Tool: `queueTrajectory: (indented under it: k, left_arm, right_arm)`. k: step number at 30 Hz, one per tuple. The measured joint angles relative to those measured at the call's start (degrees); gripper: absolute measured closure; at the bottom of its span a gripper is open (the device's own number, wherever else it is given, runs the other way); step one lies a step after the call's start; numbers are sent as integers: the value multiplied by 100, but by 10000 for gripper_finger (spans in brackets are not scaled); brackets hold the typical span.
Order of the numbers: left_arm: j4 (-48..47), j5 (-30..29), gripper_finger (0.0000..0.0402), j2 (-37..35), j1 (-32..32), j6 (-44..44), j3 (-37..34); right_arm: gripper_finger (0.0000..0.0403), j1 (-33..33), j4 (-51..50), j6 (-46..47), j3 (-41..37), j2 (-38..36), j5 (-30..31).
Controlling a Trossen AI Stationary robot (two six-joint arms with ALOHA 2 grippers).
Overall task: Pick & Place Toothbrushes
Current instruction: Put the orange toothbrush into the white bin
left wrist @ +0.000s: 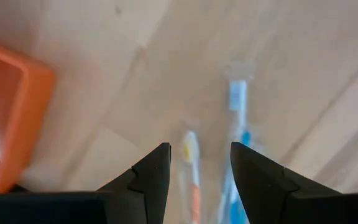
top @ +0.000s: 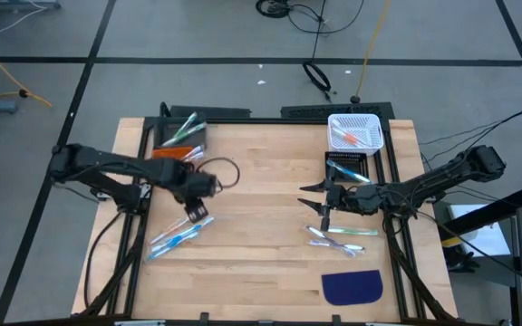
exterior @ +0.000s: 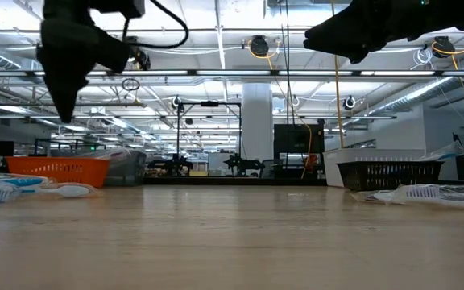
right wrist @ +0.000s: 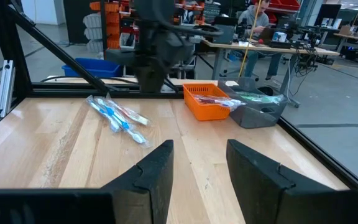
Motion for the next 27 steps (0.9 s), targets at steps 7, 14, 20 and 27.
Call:
queueTrajectory:
  k: [7,14,20,27]
  left_arm:
    - [10,-111,231,0,-860,-1223,-325]
    - [134,-74,231,4,-1170,-2198,-1126]
    - [755,-50,231,7,-1305,-2526,-1553]
    - [1459,-47,231,7,-1370,-2654,-1928]
  right_arm:
    - [261,0,0,0,0,0,0]
    - [261,0,0,-30,0,0,-1]
    - [261,0,0,-43,0,0,0]
    - [261,0,0,-44,0,0,-1]
